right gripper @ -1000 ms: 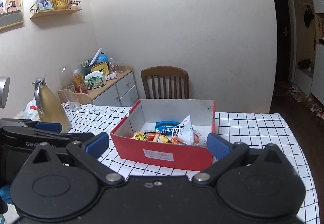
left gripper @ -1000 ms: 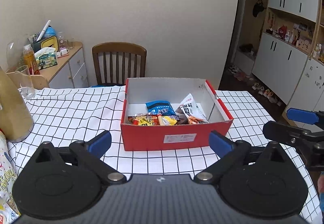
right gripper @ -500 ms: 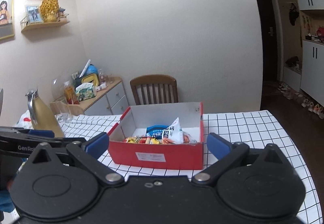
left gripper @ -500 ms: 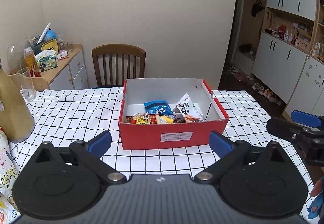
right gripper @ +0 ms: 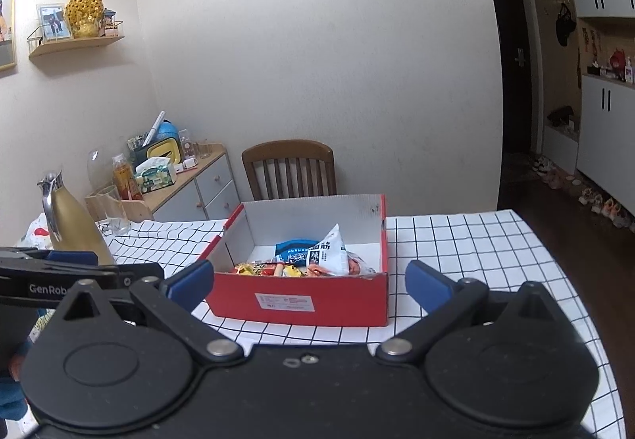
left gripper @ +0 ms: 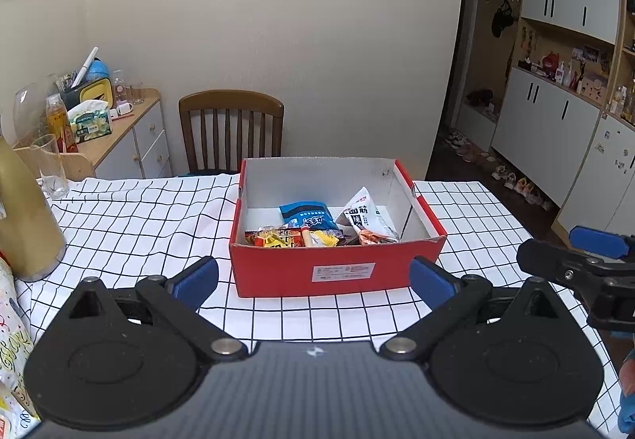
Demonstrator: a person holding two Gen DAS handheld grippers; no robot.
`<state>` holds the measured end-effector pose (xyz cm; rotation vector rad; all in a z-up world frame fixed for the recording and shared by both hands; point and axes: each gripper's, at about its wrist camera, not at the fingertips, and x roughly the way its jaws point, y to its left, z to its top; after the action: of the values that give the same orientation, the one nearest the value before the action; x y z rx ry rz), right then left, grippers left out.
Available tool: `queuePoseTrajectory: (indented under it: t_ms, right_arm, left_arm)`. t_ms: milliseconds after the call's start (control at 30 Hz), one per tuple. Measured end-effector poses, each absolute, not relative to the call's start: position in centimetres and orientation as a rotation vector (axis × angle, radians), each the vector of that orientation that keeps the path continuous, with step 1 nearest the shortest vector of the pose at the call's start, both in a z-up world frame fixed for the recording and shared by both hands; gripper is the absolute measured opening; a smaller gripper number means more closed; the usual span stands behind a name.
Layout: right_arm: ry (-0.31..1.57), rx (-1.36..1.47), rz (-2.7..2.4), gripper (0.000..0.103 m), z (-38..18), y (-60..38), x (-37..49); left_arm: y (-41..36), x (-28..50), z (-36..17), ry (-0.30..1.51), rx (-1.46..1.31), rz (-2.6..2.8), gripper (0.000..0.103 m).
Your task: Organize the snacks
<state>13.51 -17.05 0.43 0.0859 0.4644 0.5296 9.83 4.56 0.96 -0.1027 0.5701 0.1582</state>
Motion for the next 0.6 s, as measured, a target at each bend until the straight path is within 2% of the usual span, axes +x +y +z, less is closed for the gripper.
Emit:
queuePoseTrajectory:
  t_ms: [600]
  right_arm:
    - [0.457, 0.065, 0.527, 0.103, 1.0, -16.8, 13.2]
  left_arm:
    - [3.8, 8.4, 1.7, 0.537, -0.093, 0.126, 0.103]
